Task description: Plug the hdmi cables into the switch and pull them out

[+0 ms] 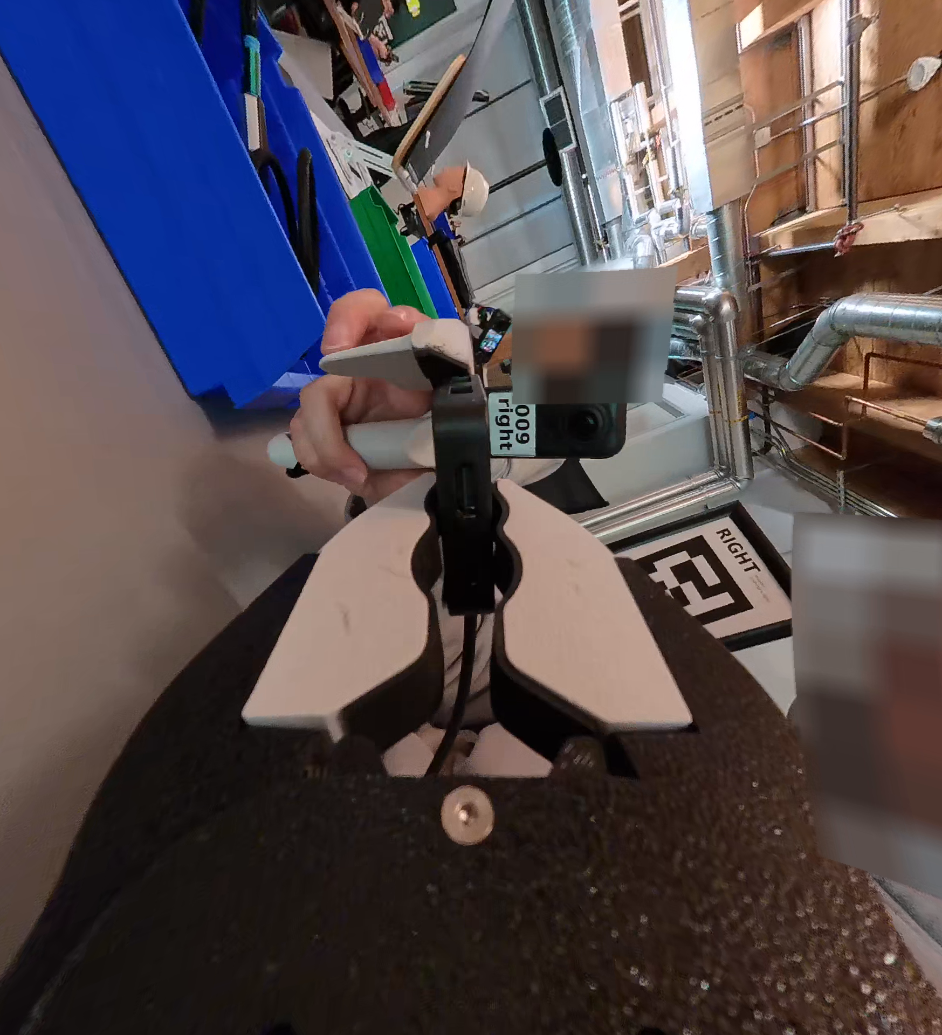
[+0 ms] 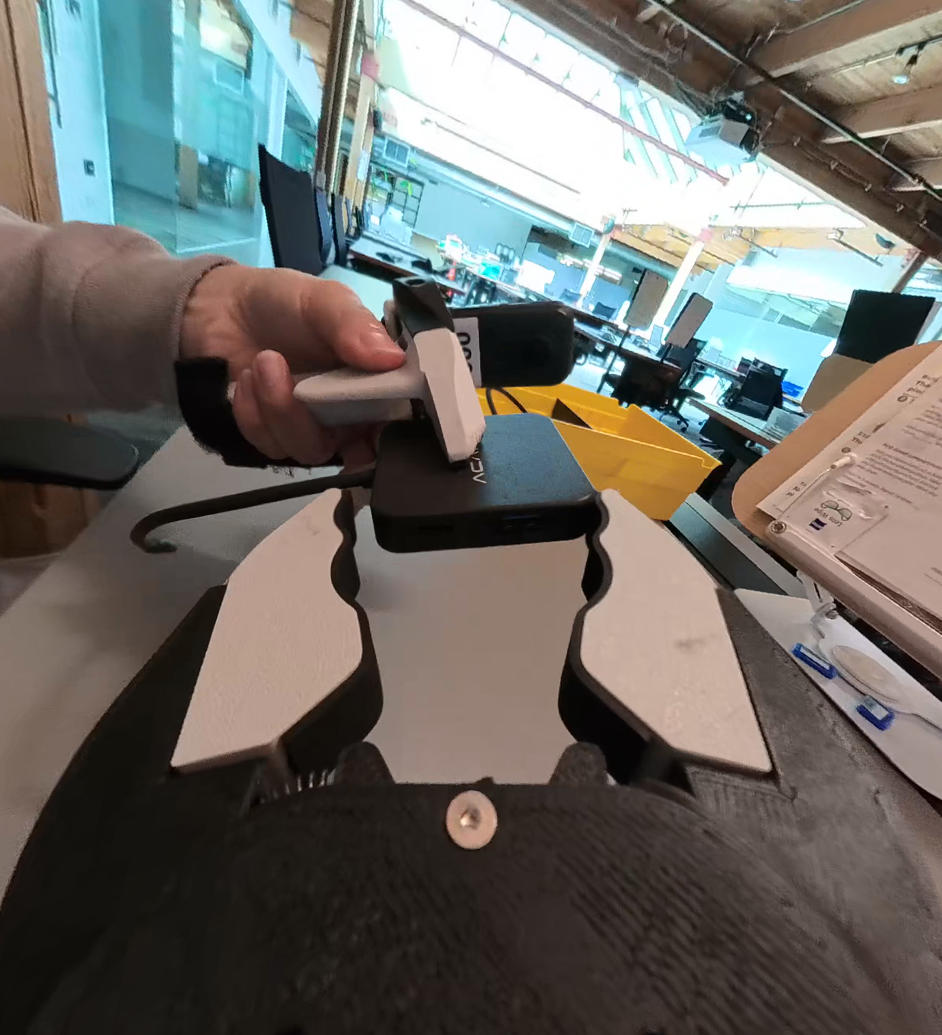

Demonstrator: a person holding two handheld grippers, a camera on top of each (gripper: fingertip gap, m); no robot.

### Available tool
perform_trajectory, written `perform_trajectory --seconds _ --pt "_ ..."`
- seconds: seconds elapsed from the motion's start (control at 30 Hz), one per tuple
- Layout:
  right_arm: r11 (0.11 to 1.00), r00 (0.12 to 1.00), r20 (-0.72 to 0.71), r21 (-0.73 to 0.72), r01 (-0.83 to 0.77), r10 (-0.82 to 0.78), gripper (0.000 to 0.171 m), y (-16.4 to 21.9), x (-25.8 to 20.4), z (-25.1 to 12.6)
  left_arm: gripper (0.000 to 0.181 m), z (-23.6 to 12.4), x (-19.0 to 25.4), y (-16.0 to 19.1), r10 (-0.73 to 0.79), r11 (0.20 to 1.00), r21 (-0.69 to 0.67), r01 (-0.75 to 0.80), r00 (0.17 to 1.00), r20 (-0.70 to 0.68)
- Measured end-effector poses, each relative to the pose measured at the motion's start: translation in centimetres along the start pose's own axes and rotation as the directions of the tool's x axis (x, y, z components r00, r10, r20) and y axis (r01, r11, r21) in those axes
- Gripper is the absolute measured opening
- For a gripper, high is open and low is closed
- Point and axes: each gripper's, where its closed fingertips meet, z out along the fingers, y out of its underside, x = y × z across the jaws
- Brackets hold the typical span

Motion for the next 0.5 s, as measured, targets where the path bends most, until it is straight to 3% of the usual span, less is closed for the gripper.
perform_trajectory --seconds 0.13,0.5 --pt "0.999 1.0 -0.012 0.044 0.018 -0.017 0.071 -0.9 0.1 -0.4 0.013 0.0 0.5 0.1 -0.032 0.999 0.008 0.032 0.999 -0.018" --pt "0.988 1.0 0.002 0.151 -0.022 0.022 0.069 -1.6 0.2 -1.1 0.014 0.3 0.2 0.0 -0.022 1.0 0.011 0.022 0.999 0.044"
